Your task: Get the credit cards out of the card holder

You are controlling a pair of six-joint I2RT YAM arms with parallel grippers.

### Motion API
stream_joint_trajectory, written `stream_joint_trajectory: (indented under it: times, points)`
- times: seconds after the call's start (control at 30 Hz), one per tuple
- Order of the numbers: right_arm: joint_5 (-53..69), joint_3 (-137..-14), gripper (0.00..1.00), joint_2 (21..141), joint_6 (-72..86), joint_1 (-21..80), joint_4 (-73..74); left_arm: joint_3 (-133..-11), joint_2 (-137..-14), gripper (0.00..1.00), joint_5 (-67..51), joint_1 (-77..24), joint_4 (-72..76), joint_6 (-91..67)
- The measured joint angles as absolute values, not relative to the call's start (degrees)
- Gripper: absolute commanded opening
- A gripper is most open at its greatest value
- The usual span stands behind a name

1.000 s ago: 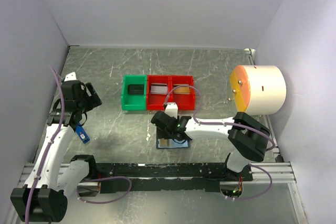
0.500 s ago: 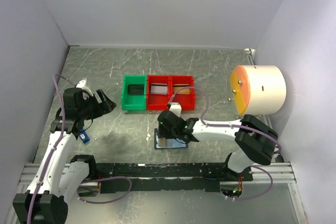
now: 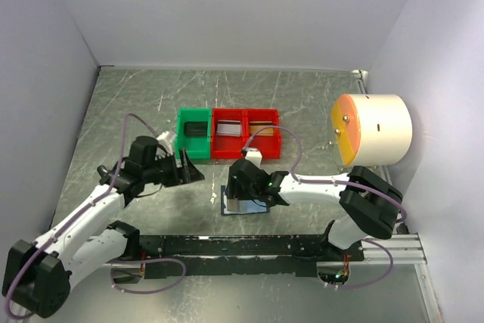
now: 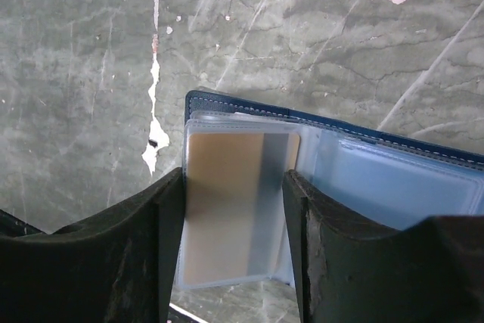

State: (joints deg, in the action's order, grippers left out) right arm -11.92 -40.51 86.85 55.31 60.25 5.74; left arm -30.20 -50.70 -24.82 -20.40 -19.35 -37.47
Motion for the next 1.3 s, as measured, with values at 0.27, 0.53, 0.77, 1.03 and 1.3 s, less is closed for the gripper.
stream_joint_trajectory:
  times: [0.27, 0.53, 0.77, 1.03, 1.3]
  points:
    - [-10.2, -38.6, 0.53, 86.1, 55.9, 59.4, 2.5, -27.1, -56.6, 0.66, -20.8, -33.5, -11.1, -43.6]
    - [-8.0, -37.7, 0.53, 86.2, 56.9, 58.5, 0.0, -22.9, -59.5, 0.5, -20.2, -40.1, -1.6, -47.3]
    - [-7.4, -36.9, 0.53, 86.2, 58.0, 58.2, -1.7, -19.3, -63.4, 0.5, -20.4, -45.0, 9.9, -52.2]
    - [-7.0, -36.4, 0.53, 86.2, 58.9, 58.1, -3.0, -19.3, -67.3, 0.49, -19.9, -47.7, 14.2, -54.0]
    - [-6.8, -36.3, 0.53, 86.3, 59.2, 57.8, -3.2, -19.3, -69.6, 0.47, -19.6, -48.1, 15.8, -54.5]
